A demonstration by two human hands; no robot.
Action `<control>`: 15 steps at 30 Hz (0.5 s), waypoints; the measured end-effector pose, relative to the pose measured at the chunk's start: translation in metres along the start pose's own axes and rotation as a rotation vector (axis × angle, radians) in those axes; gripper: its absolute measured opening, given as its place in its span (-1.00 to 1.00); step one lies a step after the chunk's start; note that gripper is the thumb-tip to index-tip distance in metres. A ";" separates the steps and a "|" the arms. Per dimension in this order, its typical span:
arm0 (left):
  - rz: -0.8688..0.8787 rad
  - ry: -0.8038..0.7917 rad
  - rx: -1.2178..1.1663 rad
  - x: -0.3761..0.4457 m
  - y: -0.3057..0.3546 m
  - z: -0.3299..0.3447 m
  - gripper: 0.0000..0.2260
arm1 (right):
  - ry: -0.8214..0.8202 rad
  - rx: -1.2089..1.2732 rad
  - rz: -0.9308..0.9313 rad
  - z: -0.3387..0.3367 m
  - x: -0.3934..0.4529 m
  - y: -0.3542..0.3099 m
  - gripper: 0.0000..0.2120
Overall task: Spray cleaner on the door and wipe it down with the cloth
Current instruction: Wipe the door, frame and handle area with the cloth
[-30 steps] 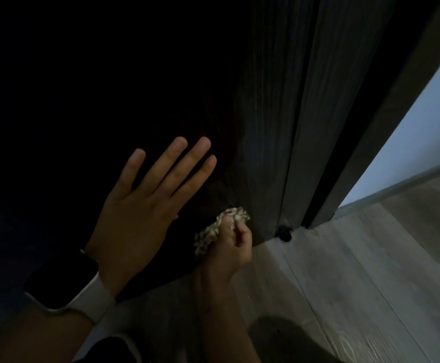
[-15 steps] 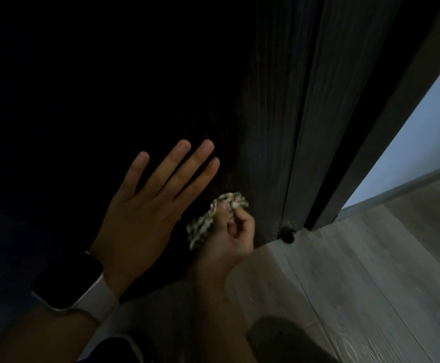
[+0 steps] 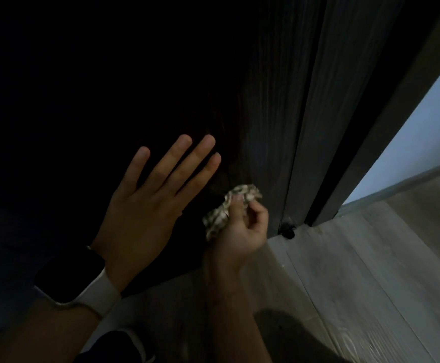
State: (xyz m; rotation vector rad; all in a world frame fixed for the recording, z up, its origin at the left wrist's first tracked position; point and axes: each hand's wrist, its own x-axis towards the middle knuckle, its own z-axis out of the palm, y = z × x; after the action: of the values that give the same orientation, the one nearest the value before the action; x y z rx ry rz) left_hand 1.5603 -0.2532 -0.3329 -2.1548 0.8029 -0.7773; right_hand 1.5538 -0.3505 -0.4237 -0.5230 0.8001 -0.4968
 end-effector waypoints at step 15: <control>-0.016 0.016 -0.043 0.000 0.000 0.001 -0.23 | 0.179 0.111 0.038 0.009 0.036 -0.037 -0.86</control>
State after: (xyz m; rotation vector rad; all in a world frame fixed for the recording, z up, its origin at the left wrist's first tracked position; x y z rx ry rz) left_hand 1.5606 -0.2529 -0.3338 -2.1978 0.8180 -0.7933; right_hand 1.5747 -0.3976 -0.4152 -0.3635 0.9462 -0.5552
